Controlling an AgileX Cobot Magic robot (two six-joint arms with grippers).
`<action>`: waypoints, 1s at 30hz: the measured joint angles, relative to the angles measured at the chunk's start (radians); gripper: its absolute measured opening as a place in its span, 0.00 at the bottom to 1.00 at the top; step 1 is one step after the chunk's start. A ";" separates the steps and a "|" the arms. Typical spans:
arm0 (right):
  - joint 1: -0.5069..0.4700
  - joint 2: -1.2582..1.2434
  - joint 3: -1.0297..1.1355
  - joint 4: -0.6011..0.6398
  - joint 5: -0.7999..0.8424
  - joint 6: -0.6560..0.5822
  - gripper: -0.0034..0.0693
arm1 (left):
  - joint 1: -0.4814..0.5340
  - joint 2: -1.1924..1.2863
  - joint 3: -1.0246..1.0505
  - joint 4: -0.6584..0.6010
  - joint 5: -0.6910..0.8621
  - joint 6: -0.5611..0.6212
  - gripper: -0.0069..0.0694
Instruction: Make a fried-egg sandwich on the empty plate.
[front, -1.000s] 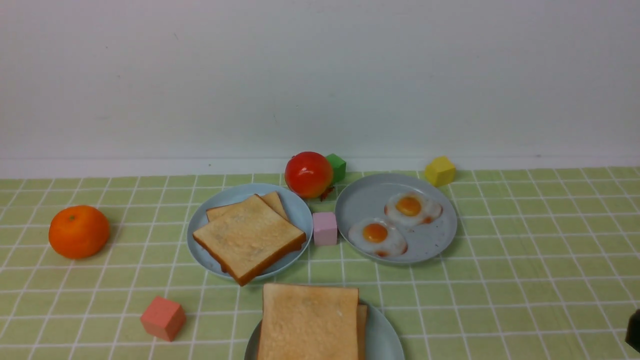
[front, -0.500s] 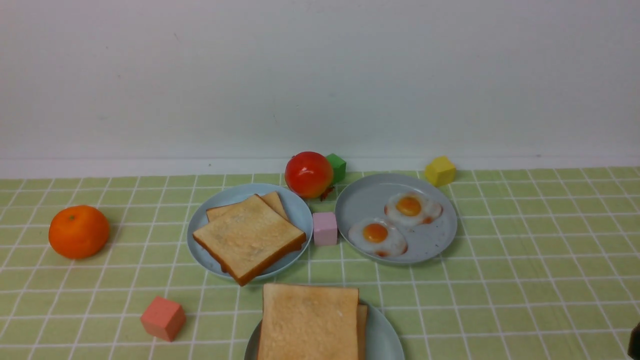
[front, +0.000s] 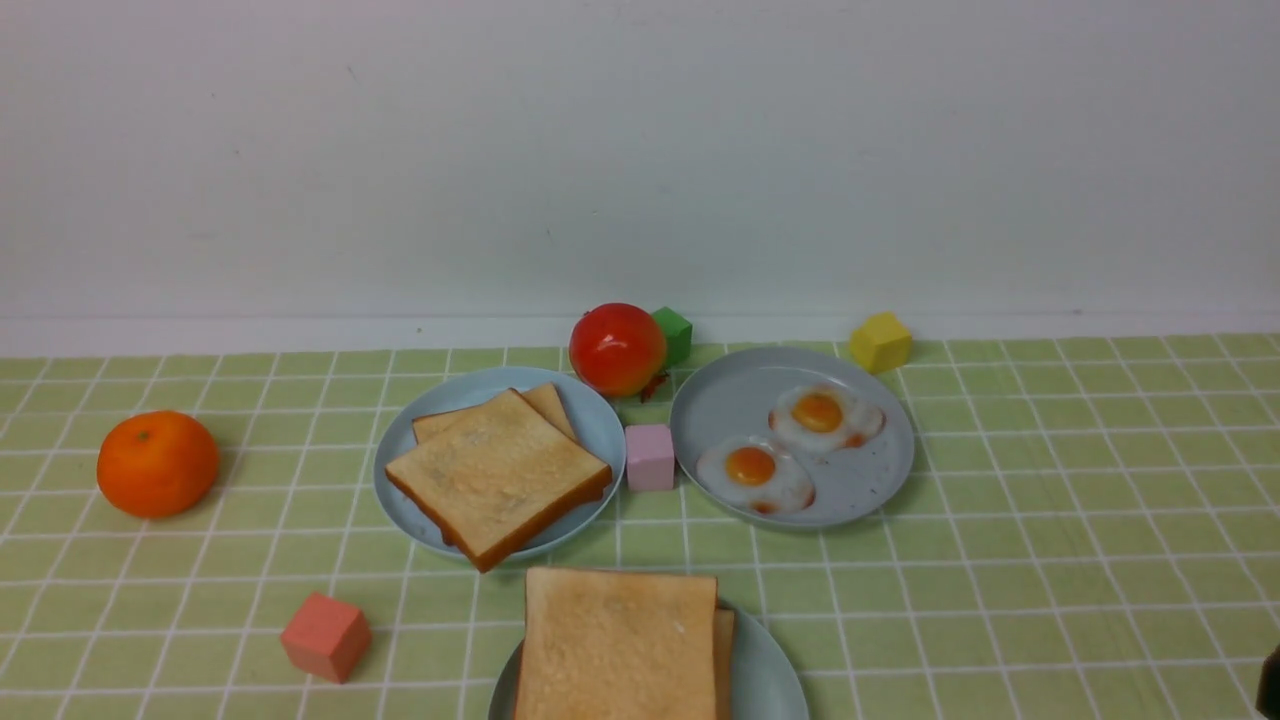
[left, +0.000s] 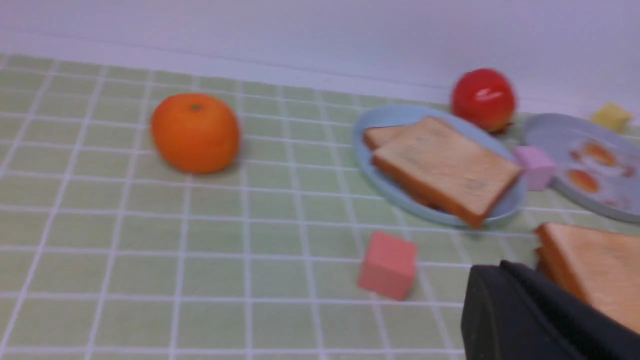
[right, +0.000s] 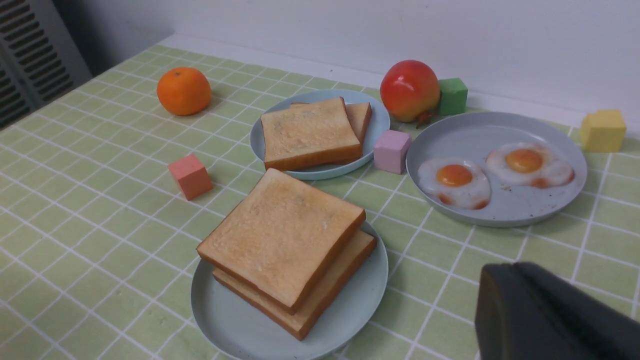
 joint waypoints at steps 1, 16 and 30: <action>0.000 0.000 0.000 0.000 0.000 0.000 0.08 | 0.025 -0.003 0.036 0.001 -0.007 0.002 0.07; 0.000 0.000 0.000 0.000 0.000 0.001 0.10 | 0.091 -0.006 0.177 0.019 -0.136 0.005 0.08; 0.000 -0.003 0.028 0.000 -0.013 0.001 0.10 | 0.091 -0.006 0.178 0.021 -0.137 0.004 0.10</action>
